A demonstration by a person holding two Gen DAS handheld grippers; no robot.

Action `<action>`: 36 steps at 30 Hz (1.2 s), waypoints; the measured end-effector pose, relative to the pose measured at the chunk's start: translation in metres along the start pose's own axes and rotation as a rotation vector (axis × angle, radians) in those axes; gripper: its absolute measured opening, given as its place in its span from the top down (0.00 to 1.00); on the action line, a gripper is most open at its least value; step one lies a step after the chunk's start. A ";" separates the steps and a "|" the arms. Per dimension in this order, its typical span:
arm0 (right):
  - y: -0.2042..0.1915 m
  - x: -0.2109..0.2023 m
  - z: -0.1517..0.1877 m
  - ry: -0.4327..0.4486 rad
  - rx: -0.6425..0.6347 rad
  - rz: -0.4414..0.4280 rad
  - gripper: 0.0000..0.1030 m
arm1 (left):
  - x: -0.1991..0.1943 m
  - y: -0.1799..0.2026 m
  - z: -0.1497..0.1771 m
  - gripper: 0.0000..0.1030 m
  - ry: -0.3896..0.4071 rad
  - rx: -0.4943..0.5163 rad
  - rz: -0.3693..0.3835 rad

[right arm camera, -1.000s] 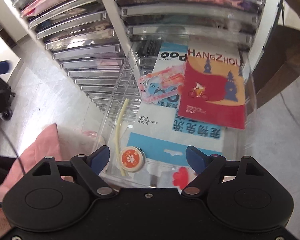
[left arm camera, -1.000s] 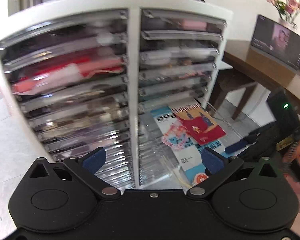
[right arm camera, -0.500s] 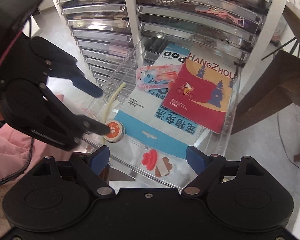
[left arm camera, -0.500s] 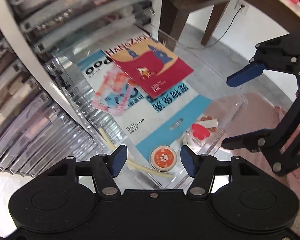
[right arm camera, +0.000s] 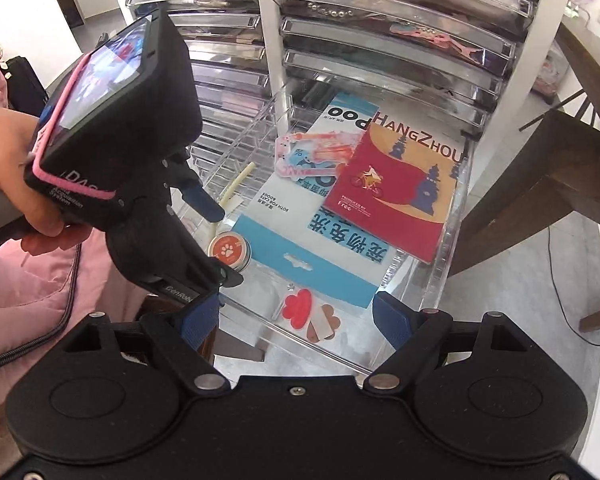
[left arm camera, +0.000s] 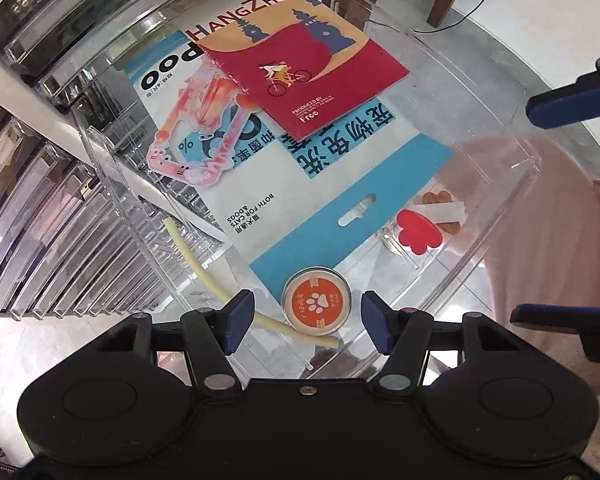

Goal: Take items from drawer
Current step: 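Close the left gripper on the orange round tin, then lift the orange tin up out of the drawer with the left gripper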

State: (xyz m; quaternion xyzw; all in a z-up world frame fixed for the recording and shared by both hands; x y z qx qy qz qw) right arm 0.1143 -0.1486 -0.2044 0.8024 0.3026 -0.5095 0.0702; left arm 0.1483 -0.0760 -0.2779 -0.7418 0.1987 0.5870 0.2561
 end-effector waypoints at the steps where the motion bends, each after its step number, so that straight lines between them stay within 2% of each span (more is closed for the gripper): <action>1: -0.001 0.001 0.001 -0.003 -0.004 -0.005 0.16 | 0.000 -0.001 0.000 0.43 0.002 -0.003 -0.003; 5: -0.006 0.002 0.003 -0.004 -0.031 -0.022 0.16 | 0.004 0.000 -0.003 0.49 0.006 -0.012 -0.018; 11: -0.016 0.006 0.001 0.045 -0.102 -0.034 0.11 | 0.005 0.002 -0.004 0.52 0.025 -0.015 -0.041; 16: -0.017 0.006 0.000 0.043 -0.102 -0.023 0.07 | 0.002 0.004 -0.003 0.62 0.041 -0.028 -0.060; 23: -0.019 0.007 0.002 0.032 -0.117 -0.027 0.07 | -0.003 0.005 -0.003 0.62 0.069 -0.026 -0.112; 36: -0.032 0.000 0.001 0.061 -0.156 -0.059 0.06 | -0.023 -0.004 -0.010 0.62 0.138 -0.077 -0.142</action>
Point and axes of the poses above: each gripper's, at about its wrist camera, not at the fingertips, and x roughly the way its jaws point, y to its right, z to its underside, the point moved 9 cm from there along x, roughly the way its jaws point, and after that the axes turned 7 degrees about -z, right-handed, at the moved point
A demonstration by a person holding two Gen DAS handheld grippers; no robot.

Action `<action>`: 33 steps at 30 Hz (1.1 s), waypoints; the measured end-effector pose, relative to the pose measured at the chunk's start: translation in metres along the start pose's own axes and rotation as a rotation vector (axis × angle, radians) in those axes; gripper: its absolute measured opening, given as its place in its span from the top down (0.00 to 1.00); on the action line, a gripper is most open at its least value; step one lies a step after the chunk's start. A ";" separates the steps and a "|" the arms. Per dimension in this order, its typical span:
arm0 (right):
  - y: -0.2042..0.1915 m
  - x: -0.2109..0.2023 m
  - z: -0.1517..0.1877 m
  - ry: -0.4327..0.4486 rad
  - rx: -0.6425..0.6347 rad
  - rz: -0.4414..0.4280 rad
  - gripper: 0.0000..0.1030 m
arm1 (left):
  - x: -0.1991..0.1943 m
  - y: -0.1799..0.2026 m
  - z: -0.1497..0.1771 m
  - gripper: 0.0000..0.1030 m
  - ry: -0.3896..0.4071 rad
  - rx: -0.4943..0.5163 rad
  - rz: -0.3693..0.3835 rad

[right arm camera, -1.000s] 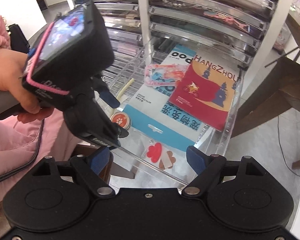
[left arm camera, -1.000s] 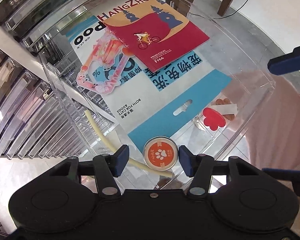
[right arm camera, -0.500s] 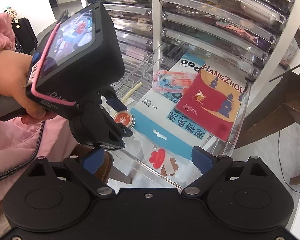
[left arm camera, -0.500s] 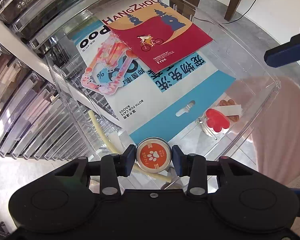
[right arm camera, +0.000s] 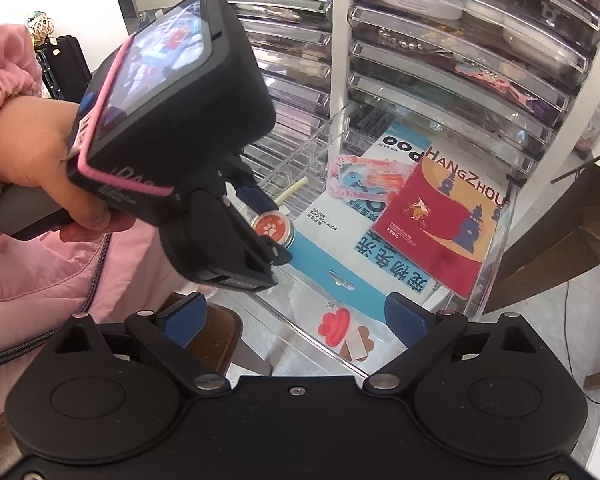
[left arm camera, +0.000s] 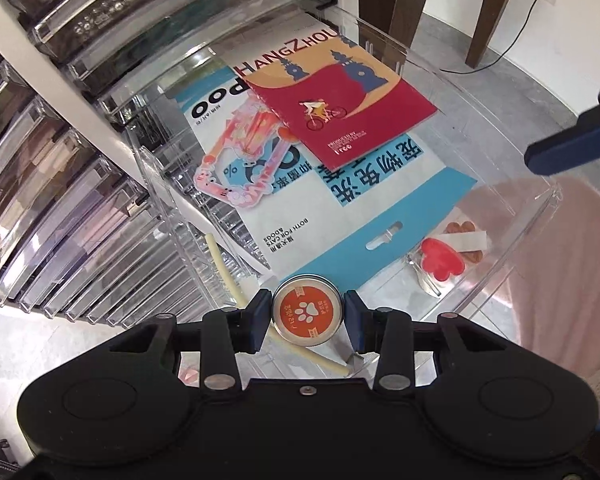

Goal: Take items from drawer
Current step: 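Lift the orange tin up out of the drawer with the left gripper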

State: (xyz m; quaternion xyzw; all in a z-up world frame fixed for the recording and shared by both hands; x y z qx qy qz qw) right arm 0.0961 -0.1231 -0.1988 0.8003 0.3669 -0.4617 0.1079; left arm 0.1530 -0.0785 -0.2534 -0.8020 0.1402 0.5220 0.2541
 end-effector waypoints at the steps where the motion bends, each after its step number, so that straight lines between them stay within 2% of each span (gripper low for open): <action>1: 0.000 0.000 0.000 0.000 0.001 0.001 0.06 | -0.001 -0.001 -0.001 0.62 0.005 -0.005 -0.003; 17: 0.003 0.001 0.000 0.000 0.010 0.022 0.06 | -0.047 -0.024 -0.033 0.62 0.131 -0.058 -0.008; 28: 0.005 -0.003 -0.004 0.027 0.051 -0.007 0.06 | -0.116 -0.049 -0.079 0.62 0.253 -0.001 -0.016; 33: 0.007 -0.009 -0.009 0.070 0.070 -0.025 0.06 | -0.162 -0.071 -0.103 0.62 0.329 -0.036 0.029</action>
Point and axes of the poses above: each gripper's, at about its wrist camera, not at the fingertips, and x roughly the way its jaws point, y to its right, z to its underside, the point moved 9 cm from there along x, roughly the way its jaws point, and after that the axes turned 7 degrees about -z, right-handed, at the moved point
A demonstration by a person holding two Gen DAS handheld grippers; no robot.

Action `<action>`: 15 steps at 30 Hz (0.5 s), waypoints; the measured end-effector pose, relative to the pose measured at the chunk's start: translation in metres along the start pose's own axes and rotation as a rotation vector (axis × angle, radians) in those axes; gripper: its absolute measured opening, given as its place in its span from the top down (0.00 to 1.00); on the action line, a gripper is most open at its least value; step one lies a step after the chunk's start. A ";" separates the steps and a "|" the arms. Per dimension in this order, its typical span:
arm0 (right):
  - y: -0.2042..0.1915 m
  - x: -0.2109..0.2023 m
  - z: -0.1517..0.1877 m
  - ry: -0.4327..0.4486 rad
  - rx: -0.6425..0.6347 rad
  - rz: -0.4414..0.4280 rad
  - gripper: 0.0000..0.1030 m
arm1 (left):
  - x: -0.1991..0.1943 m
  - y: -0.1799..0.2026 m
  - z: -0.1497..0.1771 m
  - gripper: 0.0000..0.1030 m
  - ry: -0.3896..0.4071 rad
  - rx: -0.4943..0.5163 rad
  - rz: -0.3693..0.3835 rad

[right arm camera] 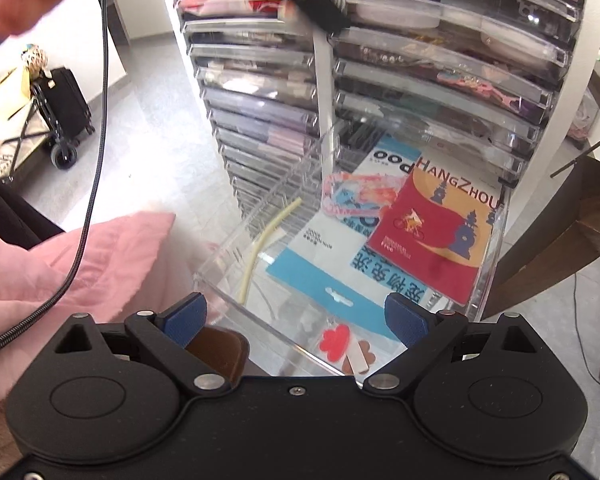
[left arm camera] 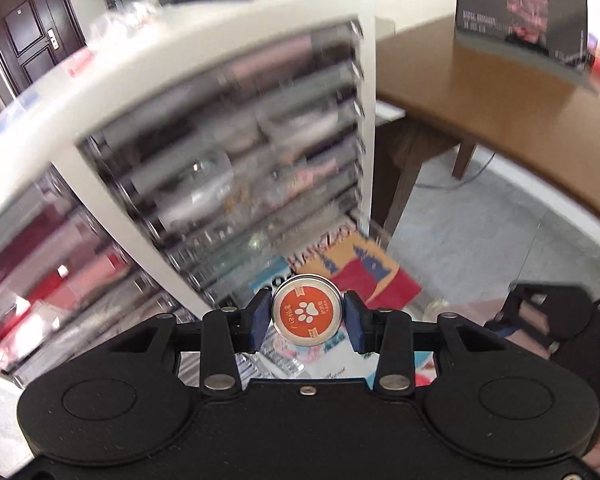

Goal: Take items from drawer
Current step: 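Lift the orange tin up out of the drawer with the left gripper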

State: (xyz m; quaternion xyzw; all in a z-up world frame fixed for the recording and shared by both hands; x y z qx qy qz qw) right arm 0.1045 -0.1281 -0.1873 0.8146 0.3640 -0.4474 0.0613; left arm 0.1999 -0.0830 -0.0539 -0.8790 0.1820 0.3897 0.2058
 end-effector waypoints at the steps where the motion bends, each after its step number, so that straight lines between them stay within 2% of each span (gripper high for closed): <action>1: 0.000 0.000 0.000 0.002 0.004 -0.001 0.06 | -0.007 -0.005 -0.008 0.62 0.015 -0.008 0.001; 6: -0.001 -0.003 -0.004 0.022 0.020 -0.021 0.06 | -0.033 -0.033 -0.057 0.62 0.088 -0.042 -0.027; 12: -0.013 -0.035 -0.030 0.255 0.052 -0.122 0.06 | -0.040 -0.057 -0.122 0.62 0.152 -0.108 -0.051; 15: -0.011 -0.041 -0.035 0.295 0.082 -0.148 0.06 | -0.034 -0.067 -0.150 0.62 0.160 -0.137 -0.058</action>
Point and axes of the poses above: each gripper's, at about its wrist camera, not at the fingertips, and x roughly the way its jaws point, y to its right, z to its underside, the point moved 9 cm from there along x, roughly the way its jaws point, and after that the axes turned 7 degrees about -z, right-handed, at the moved point
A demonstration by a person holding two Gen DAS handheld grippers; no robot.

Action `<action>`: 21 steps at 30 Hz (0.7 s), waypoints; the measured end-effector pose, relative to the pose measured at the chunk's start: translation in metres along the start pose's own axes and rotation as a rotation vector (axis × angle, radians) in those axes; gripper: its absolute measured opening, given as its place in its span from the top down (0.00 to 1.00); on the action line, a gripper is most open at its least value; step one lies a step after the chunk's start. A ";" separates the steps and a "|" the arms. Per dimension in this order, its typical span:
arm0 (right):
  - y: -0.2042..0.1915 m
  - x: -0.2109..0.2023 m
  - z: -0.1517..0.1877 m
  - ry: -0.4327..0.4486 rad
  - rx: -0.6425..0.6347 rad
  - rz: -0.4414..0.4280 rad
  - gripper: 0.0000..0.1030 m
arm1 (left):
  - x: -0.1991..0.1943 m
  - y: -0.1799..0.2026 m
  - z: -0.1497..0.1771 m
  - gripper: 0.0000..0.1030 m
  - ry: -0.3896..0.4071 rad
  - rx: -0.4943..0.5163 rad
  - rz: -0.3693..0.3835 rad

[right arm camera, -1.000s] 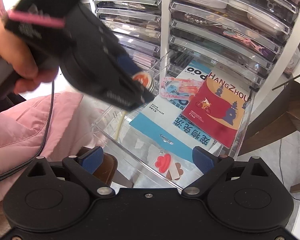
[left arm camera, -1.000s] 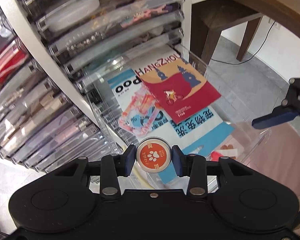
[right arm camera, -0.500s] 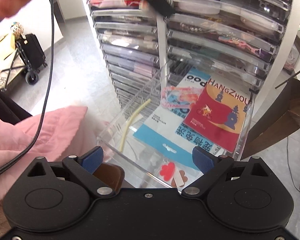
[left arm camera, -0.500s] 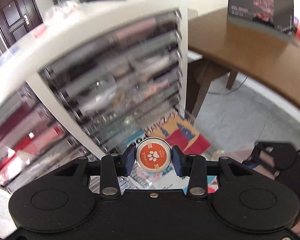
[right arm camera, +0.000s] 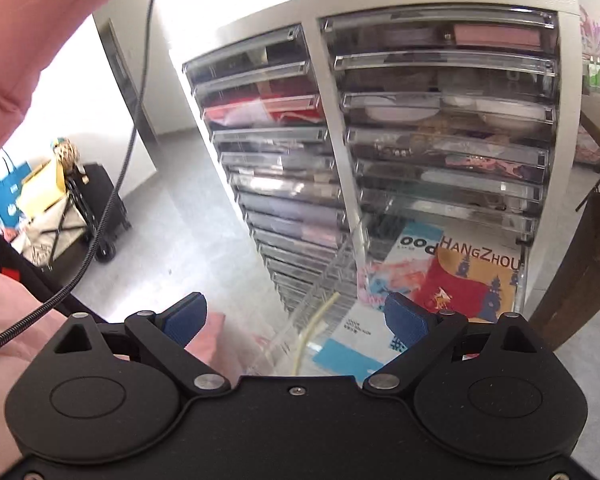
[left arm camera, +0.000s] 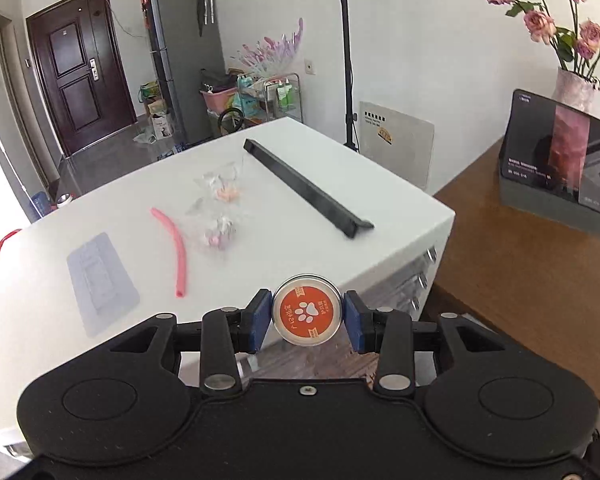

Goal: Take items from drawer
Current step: 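Lift the orange tin up out of the drawer with the left gripper, then lower the orange tin onto the cabinet top and open the left gripper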

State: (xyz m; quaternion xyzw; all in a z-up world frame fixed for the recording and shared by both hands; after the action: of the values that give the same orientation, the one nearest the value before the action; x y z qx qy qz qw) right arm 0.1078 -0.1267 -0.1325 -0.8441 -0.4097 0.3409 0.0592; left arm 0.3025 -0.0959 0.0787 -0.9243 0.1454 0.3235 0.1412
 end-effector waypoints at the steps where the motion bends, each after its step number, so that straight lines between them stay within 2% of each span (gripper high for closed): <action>1: 0.001 0.000 -0.001 0.006 0.017 -0.010 0.06 | 0.005 0.000 -0.009 0.62 0.000 -0.005 -0.005; 6: 0.009 0.003 -0.002 -0.008 0.111 -0.042 0.06 | 0.036 0.006 -0.040 0.62 -0.025 0.019 -0.053; 10: 0.012 0.006 -0.001 -0.022 0.155 -0.069 0.05 | 0.061 0.007 -0.050 0.62 -0.066 0.029 -0.083; 21: 0.013 0.006 0.002 -0.037 0.179 -0.086 0.05 | 0.086 -0.008 -0.042 0.62 -0.125 0.002 -0.132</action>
State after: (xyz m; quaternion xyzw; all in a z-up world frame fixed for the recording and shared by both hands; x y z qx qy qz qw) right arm 0.1180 -0.1309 -0.1421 -0.8106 -0.4144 0.3887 0.1417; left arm 0.3936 -0.1186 0.0567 -0.9098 0.0753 0.3702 0.1718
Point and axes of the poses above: each gripper's, at about its wrist camera, not at the fingertips, and x roughly the way its jaws point, y to its right, z to its underside, the point moved 9 cm from there along x, roughly the way its jaws point, and after that the axes turned 7 degrees about -z, right-handed, at the moved point
